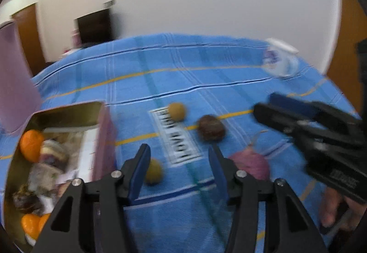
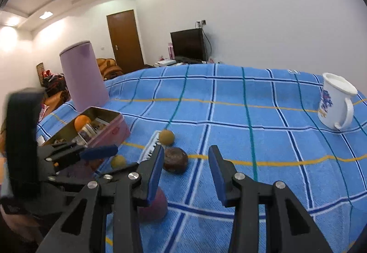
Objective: Organize fruits
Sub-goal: 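Lift the purple fruit with the right tool while the left tool reaches a small yellow fruit, then lower the left tool around the small yellow fruit and close it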
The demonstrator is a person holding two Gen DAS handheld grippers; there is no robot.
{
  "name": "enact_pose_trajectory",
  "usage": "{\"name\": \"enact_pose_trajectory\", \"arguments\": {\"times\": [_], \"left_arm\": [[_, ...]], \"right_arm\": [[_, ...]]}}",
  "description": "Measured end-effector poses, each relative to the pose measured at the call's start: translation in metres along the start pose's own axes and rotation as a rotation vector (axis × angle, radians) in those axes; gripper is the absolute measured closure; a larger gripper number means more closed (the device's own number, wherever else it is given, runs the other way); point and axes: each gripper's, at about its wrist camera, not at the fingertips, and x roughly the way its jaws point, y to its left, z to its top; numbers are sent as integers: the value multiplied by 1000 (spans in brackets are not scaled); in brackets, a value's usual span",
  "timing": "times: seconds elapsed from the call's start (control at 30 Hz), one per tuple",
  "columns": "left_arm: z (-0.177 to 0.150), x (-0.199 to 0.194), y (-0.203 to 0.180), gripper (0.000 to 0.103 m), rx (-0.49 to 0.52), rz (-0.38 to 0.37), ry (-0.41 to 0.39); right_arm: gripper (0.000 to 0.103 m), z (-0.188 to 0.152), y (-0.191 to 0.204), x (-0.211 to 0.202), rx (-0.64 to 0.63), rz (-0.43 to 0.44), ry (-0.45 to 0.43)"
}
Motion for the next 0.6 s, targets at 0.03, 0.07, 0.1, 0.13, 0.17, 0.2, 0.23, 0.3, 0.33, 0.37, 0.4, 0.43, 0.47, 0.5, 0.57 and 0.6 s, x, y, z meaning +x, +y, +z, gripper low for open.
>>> {"name": "enact_pose_trajectory", "arguments": {"times": [0.03,0.07,0.1,0.13,0.17,0.2,0.23,0.3,0.33,0.37,0.4,0.43,0.47,0.5,0.57,0.6], "left_arm": [[0,-2,-3,49,12,-17,-4],[0,0,-5,45,16,15,8],[0,2,-5,46,12,36,17],[0,3,-4,46,6,33,20],[0,2,-4,46,7,18,16],[0,2,-4,45,2,37,15],[0,3,-3,46,-9,67,16],[0,1,-1,46,-16,59,10],[-1,1,-1,45,-11,67,17],[-1,2,0,46,-17,81,27],[-2,3,4,46,-31,74,29],[-2,2,9,46,-41,65,19],[-2,1,11,46,-40,78,18],[-2,0,14,46,-36,88,16],[-4,0,16,46,-20,80,20],[-5,0,15,46,-7,86,26]], "right_arm": [[60,-1,-4,-2,10,-6,4],[60,-3,-8,-3,22,-14,10],[60,-4,-11,-5,32,-19,12],[60,-5,-13,-7,41,-13,12],[60,-7,-15,-9,46,-7,14],[60,-8,-15,-11,50,-1,18],[60,-9,-14,-12,53,15,24],[59,-11,-10,-13,50,50,36],[59,-11,-6,-14,40,58,41],[59,-12,-2,-14,28,71,49],[59,-14,2,-13,21,90,62],[59,-15,5,-12,19,111,73],[59,-16,6,-13,23,132,80],[59,-18,8,-13,27,156,91],[59,-22,13,-11,14,165,115],[58,-24,15,-10,4,155,122]]}}
